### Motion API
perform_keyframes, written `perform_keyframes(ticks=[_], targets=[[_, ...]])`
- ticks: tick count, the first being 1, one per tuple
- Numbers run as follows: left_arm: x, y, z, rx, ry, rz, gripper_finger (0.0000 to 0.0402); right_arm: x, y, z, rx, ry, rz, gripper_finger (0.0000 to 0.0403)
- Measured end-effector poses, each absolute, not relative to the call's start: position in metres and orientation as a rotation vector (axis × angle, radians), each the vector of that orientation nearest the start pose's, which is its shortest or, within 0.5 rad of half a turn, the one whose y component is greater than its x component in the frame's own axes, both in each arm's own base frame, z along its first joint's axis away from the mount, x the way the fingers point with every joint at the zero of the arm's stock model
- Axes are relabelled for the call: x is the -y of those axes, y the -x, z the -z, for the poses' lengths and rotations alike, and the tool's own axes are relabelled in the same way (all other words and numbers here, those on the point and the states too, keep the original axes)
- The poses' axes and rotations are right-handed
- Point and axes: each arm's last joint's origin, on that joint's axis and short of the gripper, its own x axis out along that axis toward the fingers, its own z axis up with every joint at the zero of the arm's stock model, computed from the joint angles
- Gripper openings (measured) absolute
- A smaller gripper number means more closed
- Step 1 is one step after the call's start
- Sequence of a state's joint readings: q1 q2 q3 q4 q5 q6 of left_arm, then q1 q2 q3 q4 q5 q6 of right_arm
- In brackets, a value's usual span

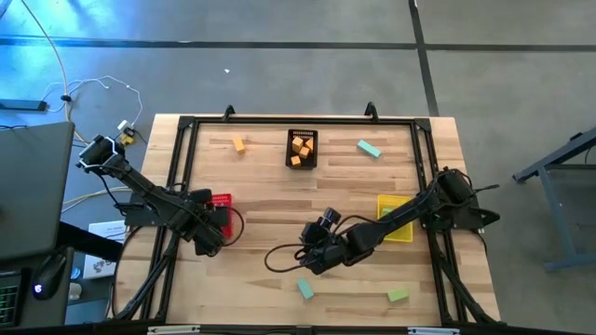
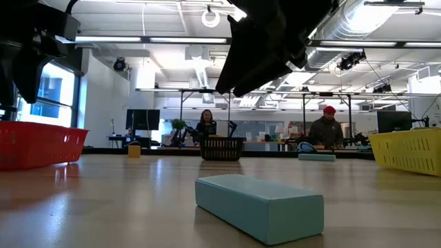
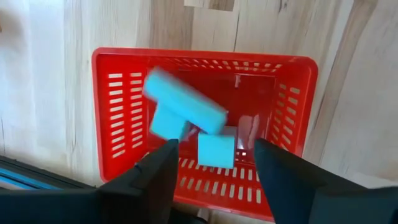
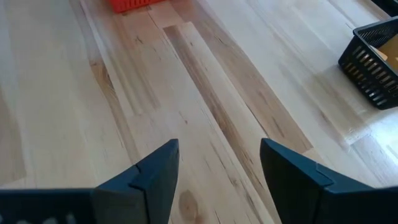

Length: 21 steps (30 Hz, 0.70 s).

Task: Sort & place blocks by color
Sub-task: Put the yellow block into the black bin

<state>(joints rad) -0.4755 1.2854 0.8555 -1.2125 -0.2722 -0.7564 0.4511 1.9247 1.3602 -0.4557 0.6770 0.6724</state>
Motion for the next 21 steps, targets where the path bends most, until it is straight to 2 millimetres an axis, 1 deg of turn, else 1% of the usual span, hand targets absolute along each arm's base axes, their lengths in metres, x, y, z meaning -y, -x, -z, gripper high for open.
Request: perform_keyframes(ticks=[4,11,16,21], targets=[[0.077,-0.170,-0.214,-1.454,0.011,-0.422,0.0213,-0.157,-0.366,-0.194,-0.741,-0.080,0.475,0.0210],[0.063,-0.174,-0.216,-1.456,0.049,-0.466,0.0212,-0.157,-0.366,-0.194,-0.741,-0.079,0.474,0.0210],[0.042,-0.177,-0.223,-1.398,0.031,-0.547,0.0212,-0.157,-0.366,-0.194,-0.741,-0.079,0.474,0.0210],[0.014,-0.182,-0.242,-1.307,0.036,-0.653,0.0212,-0.157,-0.366,-0.194,-0.741,-0.079,0.474,0.0210]])
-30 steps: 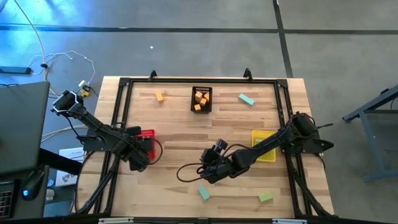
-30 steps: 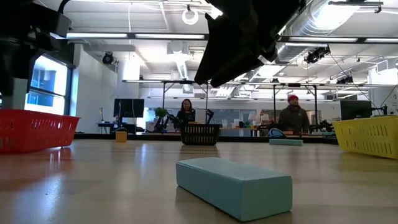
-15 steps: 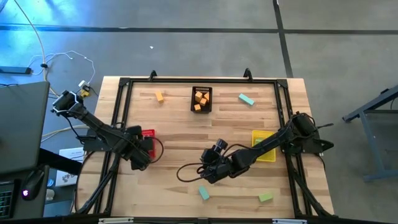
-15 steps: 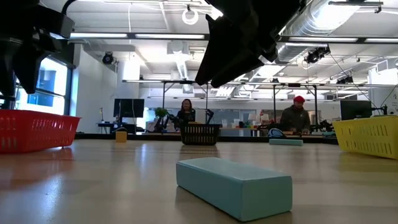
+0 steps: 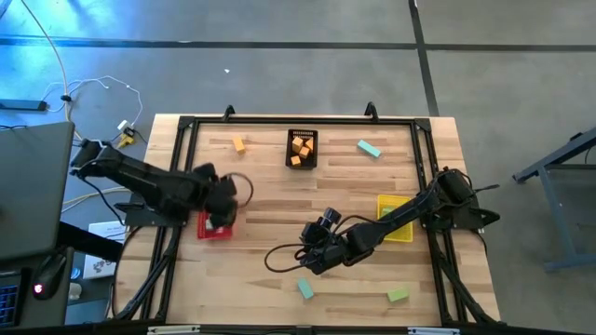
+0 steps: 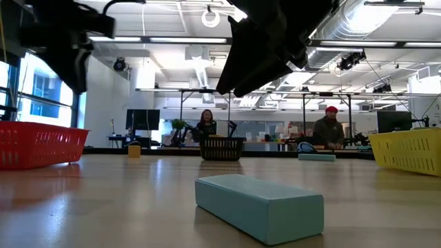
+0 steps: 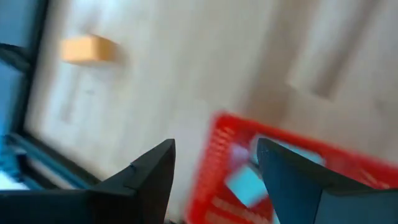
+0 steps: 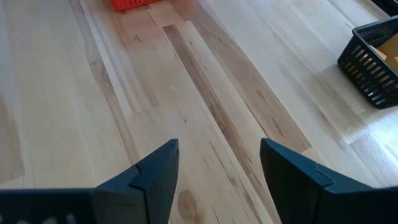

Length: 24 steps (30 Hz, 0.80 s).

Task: Sort & place blocks by color
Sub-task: Put the yellow block into the black bin

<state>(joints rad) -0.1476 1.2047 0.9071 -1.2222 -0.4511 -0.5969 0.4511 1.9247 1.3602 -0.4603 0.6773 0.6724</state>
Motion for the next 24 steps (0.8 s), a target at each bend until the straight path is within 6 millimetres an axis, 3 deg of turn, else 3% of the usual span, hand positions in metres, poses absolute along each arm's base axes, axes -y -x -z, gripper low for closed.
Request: perform_keyframes(ticks=[7,16,24], targets=[[-0.026,-0.188,-0.270,-1.167,0.016,-0.858,0.0212,-0.157,-0.366,-0.194,-0.742,-0.078,0.474,0.0210],[-0.078,-0.198,-0.293,-0.956,0.134,-1.009,0.0212,-0.157,-0.366,-0.194,-0.741,-0.079,0.475,0.0210],[-0.121,-0.190,-0.309,-0.773,0.320,-1.170,0.0232,-0.157,-0.366,-0.194,-0.741,-0.079,0.475,0.0210]])
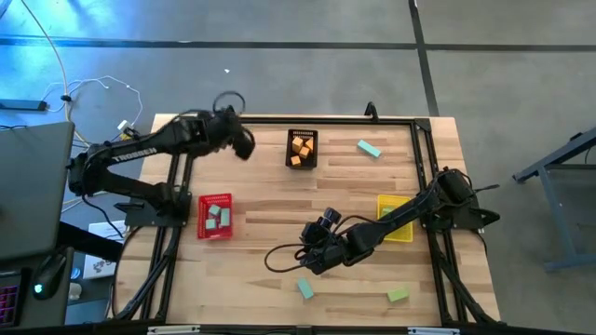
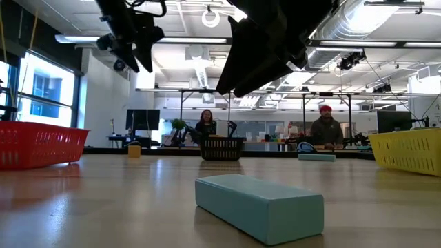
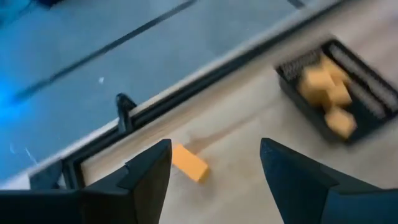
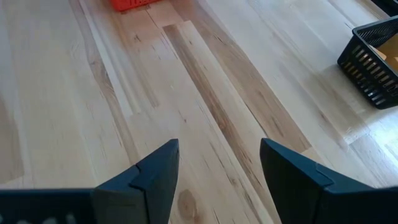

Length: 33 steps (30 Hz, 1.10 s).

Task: Sort & place blocks by color
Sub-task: Put the yellow block into the black bin

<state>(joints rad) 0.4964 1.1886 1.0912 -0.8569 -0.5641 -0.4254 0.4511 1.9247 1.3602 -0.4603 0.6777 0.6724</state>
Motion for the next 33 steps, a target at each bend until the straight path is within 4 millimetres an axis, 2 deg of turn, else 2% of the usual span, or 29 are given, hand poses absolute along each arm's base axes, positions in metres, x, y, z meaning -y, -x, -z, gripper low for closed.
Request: perform_keyframes(ticks=[6,12,18,33], targets=[[-0.147,-0.177,-0.311,-0.643,0.517,-1.274,0.0236,-0.157,-0.366,-0.194,-0.742,-0.078,0.475,0.0210],[-0.164,-0.174,-0.304,-0.575,0.627,-1.378,0.0236,-0.157,-0.365,-0.193,-0.743,-0.078,0.475,0.0210],[-0.178,-0.186,-0.289,-0.555,0.608,-1.502,0.0236,-0.156,-0.365,-0.193,-0.752,-0.070,0.477,0.0210],[-0.199,-0.211,-0.233,-0.598,0.849,-1.638,0.0236,-0.158,-0.364,-0.192,-0.769,-0.117,0.456,0.0210]])
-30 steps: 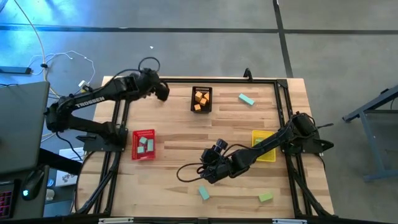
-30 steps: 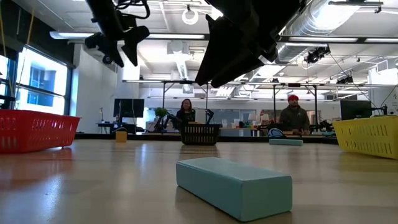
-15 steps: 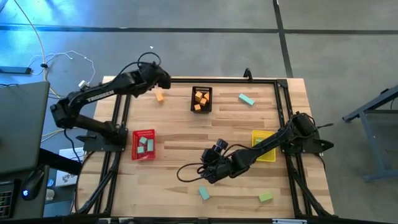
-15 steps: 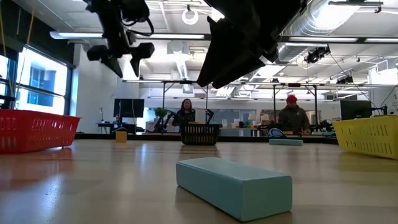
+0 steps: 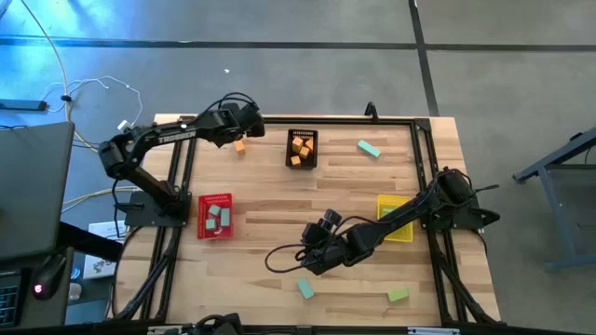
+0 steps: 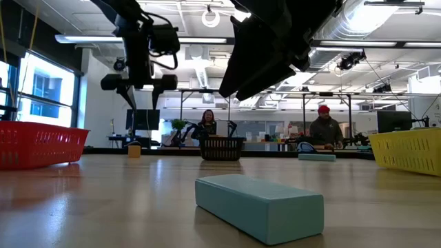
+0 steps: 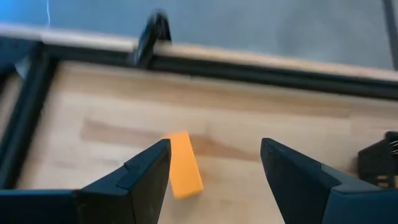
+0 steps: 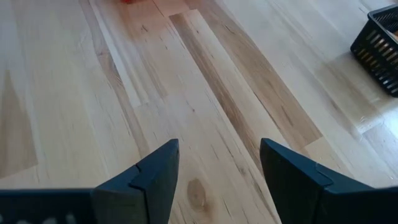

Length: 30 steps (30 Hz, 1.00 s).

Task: Sort & place blocks by color
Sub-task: Put the yellow block into the black bin

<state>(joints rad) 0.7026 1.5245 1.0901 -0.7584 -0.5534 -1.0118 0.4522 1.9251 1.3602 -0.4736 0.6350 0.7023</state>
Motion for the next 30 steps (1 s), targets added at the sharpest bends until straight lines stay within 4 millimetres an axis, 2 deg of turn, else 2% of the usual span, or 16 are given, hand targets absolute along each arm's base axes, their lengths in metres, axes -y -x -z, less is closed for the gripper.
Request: perform_keyframes(ticks=[4,12,30], targets=[[-0.201,-0.215,-0.218,-0.639,0.931,-1.651,0.0236,-0.158,-0.364,-0.192,-0.770,-0.123,0.455,0.0210],[-0.199,-0.212,-0.196,-0.770,0.977,-1.758,0.0236,-0.158,-0.364,-0.192,-0.770,-0.123,0.455,0.0210],[-0.209,-0.225,-0.164,-0.811,0.993,-1.761,0.0236,-0.158,-0.364,-0.192,-0.776,-0.118,0.447,0.0210]])
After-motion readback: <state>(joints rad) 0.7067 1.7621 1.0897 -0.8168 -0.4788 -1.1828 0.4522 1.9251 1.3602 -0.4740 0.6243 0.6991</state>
